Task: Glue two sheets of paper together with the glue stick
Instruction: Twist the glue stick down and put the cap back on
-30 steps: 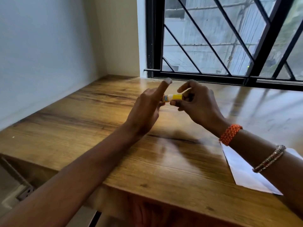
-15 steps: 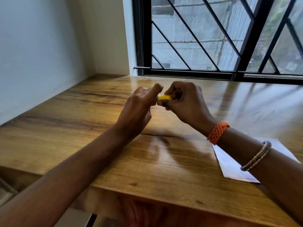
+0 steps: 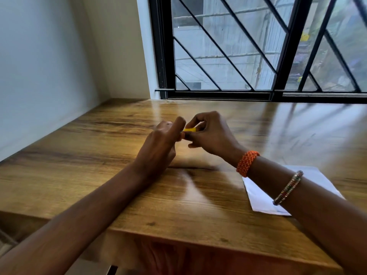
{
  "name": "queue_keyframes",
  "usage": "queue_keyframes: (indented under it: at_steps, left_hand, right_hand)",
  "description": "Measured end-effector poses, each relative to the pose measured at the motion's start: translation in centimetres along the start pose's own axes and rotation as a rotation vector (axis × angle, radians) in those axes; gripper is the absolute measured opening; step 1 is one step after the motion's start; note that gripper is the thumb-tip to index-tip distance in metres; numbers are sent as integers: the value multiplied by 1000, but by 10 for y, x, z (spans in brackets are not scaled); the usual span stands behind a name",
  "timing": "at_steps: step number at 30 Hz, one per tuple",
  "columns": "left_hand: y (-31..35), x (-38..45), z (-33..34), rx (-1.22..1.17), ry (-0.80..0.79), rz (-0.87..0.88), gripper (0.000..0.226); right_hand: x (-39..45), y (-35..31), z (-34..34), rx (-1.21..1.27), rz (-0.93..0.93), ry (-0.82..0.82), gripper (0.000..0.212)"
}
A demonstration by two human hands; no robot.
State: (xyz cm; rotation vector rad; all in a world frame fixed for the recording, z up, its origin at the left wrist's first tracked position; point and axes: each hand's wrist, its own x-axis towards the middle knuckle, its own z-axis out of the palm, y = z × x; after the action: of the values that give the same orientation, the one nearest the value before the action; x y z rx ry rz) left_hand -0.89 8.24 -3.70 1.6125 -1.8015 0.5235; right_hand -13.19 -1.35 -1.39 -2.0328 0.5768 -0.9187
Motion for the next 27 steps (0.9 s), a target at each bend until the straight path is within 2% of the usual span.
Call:
queue_keyframes:
  at_steps: [2,5,8,11,14,17,19,22,25,27]
  left_hand:
    - [4,-1,2,48,-79,19,43]
    - [14,1,6,31,-52,29,48]
    - [23,6,7,-144,77,-68,51]
    - [27,7,6,-389,163,-235,59]
    - [33,7,9,-551,103,-395,66]
    - [39,6,12,-613,5,-435,56]
    - [42,5,12,-634,-25,-430,46]
    - [41,4,11,-669,-24,-442,41]
    - [36,8,15,-728,-5,-487,53]
    - [32,13,21,-721,23,-515,61]
  right_hand:
    - [-2,-1,-7,-19,99,-128,16]
    - [-4,-4,-33,-95,107,-228,26]
    - [-14,2,-73,-225,55,-248,24]
    - [-34,21,-107,-356,125,-369,23]
    - [-48,32,-118,-343,136,-418,21]
    - [-50,30,-114,-328,83,-467,11]
    - [-50,28,-112,-345,88,-481,8]
    - [-50,26,-109,-401,119,-485,17]
    - [-45,22,-108,-359,168,-437,19]
    - [-33,22,-107,-285,206,-310,17]
